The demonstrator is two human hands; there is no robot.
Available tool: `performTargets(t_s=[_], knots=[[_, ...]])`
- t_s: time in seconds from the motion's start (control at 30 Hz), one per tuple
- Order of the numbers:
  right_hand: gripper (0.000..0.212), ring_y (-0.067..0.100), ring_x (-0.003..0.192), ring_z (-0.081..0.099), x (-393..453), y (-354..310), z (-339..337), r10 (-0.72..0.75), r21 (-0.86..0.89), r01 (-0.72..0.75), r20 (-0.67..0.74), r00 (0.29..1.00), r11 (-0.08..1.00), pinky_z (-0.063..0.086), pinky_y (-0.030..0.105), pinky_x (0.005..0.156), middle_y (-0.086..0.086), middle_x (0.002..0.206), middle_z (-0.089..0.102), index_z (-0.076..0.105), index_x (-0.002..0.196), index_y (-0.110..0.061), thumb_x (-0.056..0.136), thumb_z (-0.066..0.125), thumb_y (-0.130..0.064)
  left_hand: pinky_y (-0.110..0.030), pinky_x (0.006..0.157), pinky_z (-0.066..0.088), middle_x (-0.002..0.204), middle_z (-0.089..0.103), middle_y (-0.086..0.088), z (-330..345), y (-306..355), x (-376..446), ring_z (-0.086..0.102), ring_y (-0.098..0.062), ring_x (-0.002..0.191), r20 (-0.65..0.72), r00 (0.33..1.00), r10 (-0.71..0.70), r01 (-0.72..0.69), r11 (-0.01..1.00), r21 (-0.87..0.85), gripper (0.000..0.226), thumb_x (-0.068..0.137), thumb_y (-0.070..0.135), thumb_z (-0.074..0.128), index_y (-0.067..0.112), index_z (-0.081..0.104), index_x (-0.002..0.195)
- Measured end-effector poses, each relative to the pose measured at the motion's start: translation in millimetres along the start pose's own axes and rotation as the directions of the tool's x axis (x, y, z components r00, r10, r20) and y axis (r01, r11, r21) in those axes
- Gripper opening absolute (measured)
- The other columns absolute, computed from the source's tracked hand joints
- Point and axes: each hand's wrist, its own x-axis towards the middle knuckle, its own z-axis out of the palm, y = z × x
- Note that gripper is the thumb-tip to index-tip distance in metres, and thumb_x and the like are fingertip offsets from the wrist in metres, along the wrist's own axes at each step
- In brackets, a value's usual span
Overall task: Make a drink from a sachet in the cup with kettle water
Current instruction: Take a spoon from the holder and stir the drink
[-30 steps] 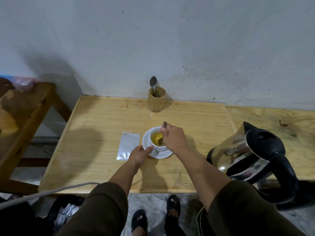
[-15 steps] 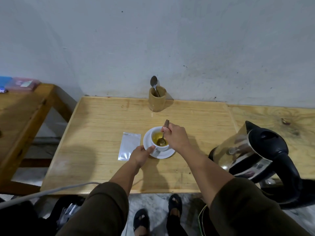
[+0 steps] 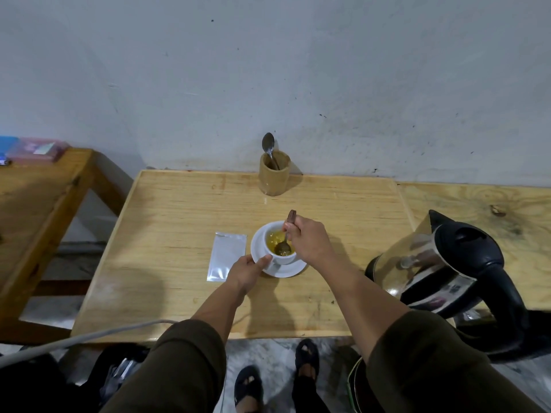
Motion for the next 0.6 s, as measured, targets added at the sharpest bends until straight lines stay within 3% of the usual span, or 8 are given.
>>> performTargets(t_s=[0.17, 0.4, 0.6], knots=[[0.032, 0.031, 0.106, 0.059, 2.2, -1.1, -2.1, -0.013, -0.138, 0.008, -0.033, 0.999, 0.99, 0.044, 0.032, 0.085, 0.014, 0.111, 0.067, 0.063, 0.113, -0.009, 0.099, 0.038, -0.023, -0.044, 0.102, 0.049, 0.12, 0.066, -0.011, -0.1, -0.5, 1.7, 0.061, -0.029, 0.112, -0.004, 1.0, -0.004, 0.004, 1.0, 0.002, 0.045, 0.085, 0.046, 0.062, 0.011, 0.062, 0.114], [0.028, 0.029, 0.1, 0.064, -1.0, -4.2, 1.5, -0.003, -0.015, 0.004, 0.037, 0.999, 1.0, 0.049, 0.036, 0.088, 0.013, 0.103, 0.073, 0.068, 0.101, -0.008, 0.096, 0.045, -0.024, -0.037, 0.094, 0.048, 0.12, 0.065, -0.01, -0.3, -2.0, 2.6, 0.06, -0.027, 0.112, -0.006, 1.0, 0.002, -0.002, 1.0, 0.012, 0.05, 0.086, 0.045, 0.062, 0.009, 0.061, 0.12], [0.031, 0.032, 0.104, 0.059, -1.1, -5.3, -4.8, -0.037, -0.18, 0.03, -0.032, 0.999, 0.983, 0.043, 0.034, 0.082, 0.015, 0.11, 0.066, 0.063, 0.109, -0.006, 0.099, 0.039, -0.022, -0.038, 0.094, 0.05, 0.119, 0.067, -0.009, -2.1, -4.4, 5.9, 0.063, -0.026, 0.11, 0.001, 1.0, -0.015, 0.015, 1.0, -0.007, 0.055, 0.082, 0.049, 0.064, 0.01, 0.062, 0.121]])
